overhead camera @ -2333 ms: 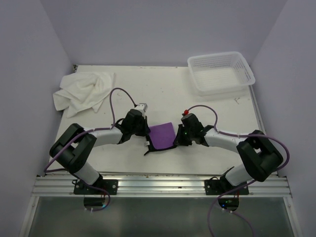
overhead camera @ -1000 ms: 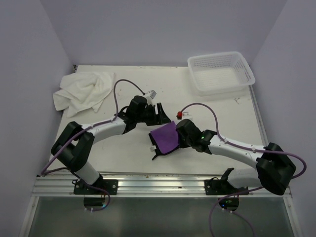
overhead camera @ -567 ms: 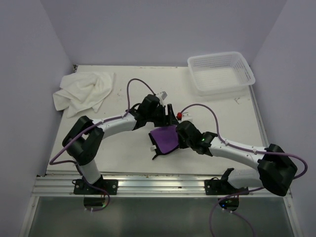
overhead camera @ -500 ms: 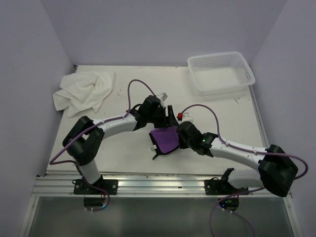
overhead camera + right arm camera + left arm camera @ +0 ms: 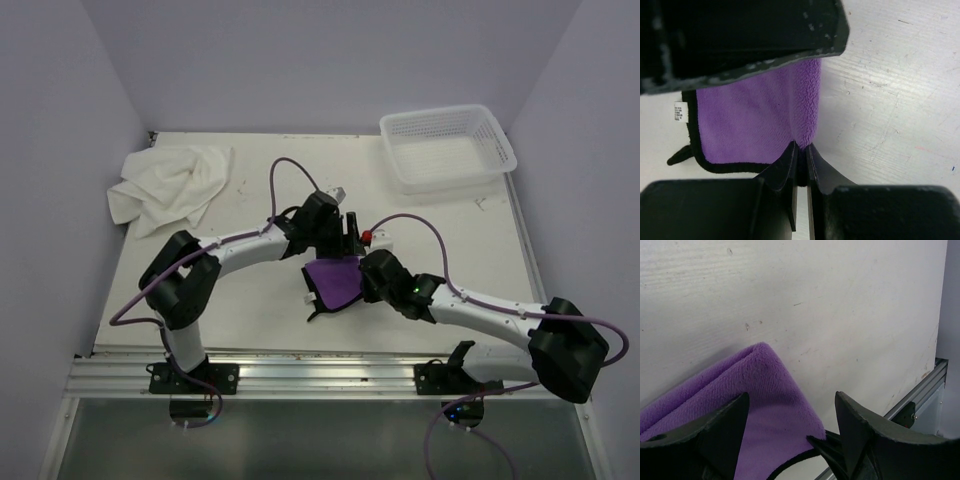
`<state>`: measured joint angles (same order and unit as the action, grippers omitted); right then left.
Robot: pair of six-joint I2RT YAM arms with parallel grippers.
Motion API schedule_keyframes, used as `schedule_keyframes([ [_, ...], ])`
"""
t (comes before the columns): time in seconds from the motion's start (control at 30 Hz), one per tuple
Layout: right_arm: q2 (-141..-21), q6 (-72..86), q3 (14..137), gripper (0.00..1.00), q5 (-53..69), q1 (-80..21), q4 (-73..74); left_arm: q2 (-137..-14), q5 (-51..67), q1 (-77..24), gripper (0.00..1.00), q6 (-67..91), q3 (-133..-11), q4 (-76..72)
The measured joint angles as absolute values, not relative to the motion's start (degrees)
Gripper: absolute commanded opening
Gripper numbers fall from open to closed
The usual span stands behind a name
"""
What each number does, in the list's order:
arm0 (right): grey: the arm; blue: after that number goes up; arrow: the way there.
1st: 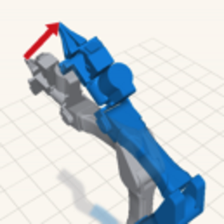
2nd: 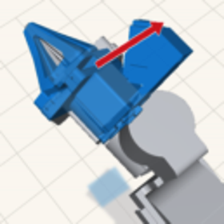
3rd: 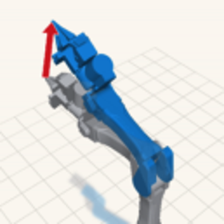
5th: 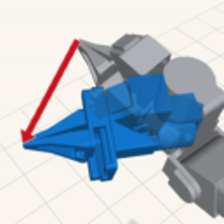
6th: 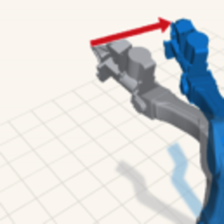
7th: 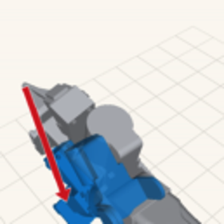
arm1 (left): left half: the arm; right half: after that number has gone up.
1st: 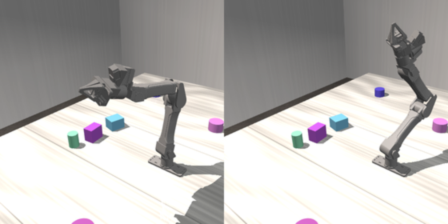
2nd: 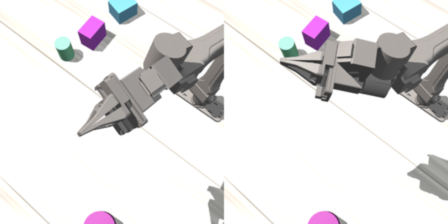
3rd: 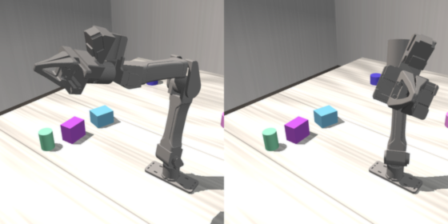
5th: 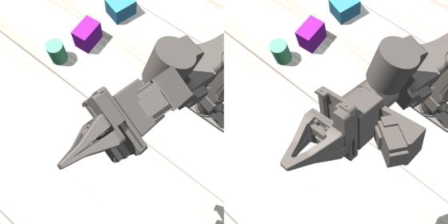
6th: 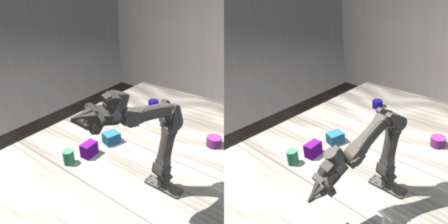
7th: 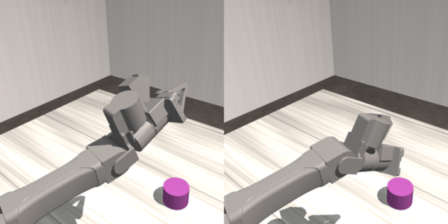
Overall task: Roll the towels
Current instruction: Roll the towel
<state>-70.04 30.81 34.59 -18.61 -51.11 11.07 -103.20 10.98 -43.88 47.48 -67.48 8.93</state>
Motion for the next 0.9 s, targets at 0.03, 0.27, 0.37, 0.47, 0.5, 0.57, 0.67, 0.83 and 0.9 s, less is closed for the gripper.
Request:
schedule_keyframes([
  [0.03,-69.69,30.79,34.44,0.0,-18.63,-51.11,10.98,-103.7,10.76,-44.01,0.73,47.48,-68.27,9.13],
  [0.27,-69.21,30.37,34.22,0.0,-18.65,-51.35,10.22,-106.87,9.45,-45.34,0.73,47.31,-72.9,12.14],
  [0.37,-69.21,30.24,34.04,0.0,-18.68,-51.42,9.63,-107.59,8.4,-45.87,0.73,46.85,-74.41,14.15],
  [0.47,-69.21,29.93,33.89,0.0,-18.81,-51.51,9.32,-107.85,7.53,-46.19,0.71,46.33,-75.2,16.01],
  [0.5,-69.23,29.87,33.82,0.0,-18.9,-51.62,9.21,-107.96,7.2,-46.3,0.7,45.98,-75.48,16.71],
  [0.57,-69.25,29.74,33.63,0.0,-19.07,-51.77,8.95,-108.2,6.59,-46.48,0.68,45.52,-76.12,18.15],
  [0.67,-69.25,29.54,33.28,0.0,-19.51,-52.03,8.49,-108.9,5.32,-46.83,0.65,44.75,-77.89,20.73],
  [0.83,-69.25,29.3,32.93,0.0,-20.14,-52.38,7.94,-110.3,2.83,-47.75,0.62,43.68,-80.73,23.4],
  [0.9,-69.25,29.26,32.64,0.0,-20.21,-52.51,7.66,-110.98,2.15,-48.18,0.61,43.4,-81.82,24.45],
])
